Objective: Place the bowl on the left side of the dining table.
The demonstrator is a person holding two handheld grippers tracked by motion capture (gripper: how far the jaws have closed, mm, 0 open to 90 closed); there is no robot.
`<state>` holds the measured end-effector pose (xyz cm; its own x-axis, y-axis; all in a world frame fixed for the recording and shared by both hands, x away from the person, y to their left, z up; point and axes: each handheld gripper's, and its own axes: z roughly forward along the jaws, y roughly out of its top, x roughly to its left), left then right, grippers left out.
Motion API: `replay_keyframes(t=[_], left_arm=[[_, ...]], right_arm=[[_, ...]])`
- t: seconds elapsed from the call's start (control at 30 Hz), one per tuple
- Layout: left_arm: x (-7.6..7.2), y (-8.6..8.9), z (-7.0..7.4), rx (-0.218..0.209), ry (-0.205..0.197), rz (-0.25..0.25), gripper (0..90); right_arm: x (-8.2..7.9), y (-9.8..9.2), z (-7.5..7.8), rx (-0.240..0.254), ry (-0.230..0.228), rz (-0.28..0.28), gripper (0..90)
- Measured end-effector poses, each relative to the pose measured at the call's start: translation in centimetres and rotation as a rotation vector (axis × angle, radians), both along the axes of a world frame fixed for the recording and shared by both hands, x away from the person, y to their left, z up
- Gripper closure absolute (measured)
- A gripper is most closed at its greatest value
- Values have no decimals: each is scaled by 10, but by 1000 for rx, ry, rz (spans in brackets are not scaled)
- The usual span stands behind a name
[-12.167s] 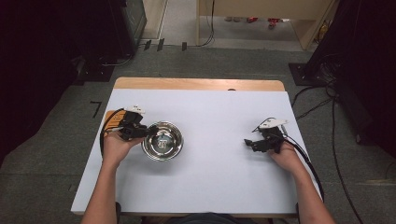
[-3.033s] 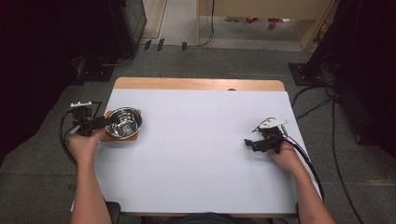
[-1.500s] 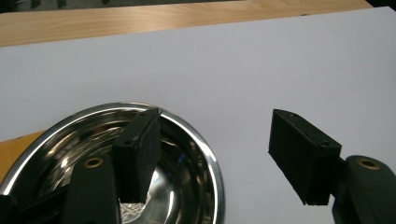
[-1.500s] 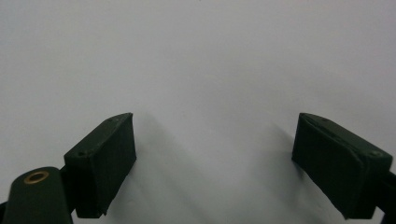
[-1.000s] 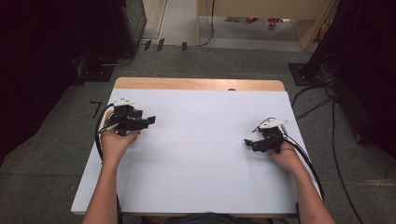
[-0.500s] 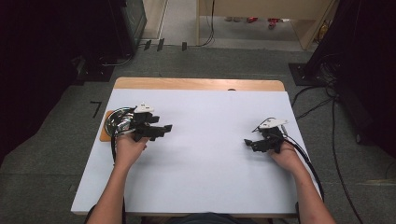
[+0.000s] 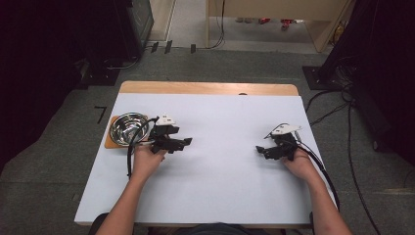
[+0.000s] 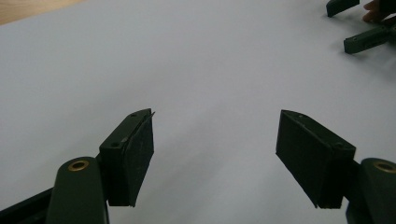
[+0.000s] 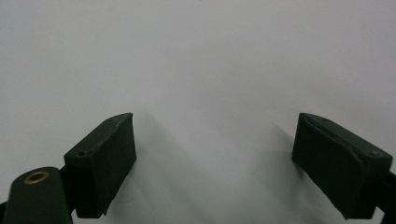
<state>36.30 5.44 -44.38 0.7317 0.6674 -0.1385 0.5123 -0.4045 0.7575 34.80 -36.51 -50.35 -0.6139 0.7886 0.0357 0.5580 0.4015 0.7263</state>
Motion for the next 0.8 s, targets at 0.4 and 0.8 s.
replay_keyframes(t=[0.4,0.8], left_arm=[[-1,-32,-26,80,63,-122,269],[-7,-53,-45,151,41,-187,181]], right_arm=[[0,0,0,0,0,0,130],[0,0,0,0,0,0,130]])
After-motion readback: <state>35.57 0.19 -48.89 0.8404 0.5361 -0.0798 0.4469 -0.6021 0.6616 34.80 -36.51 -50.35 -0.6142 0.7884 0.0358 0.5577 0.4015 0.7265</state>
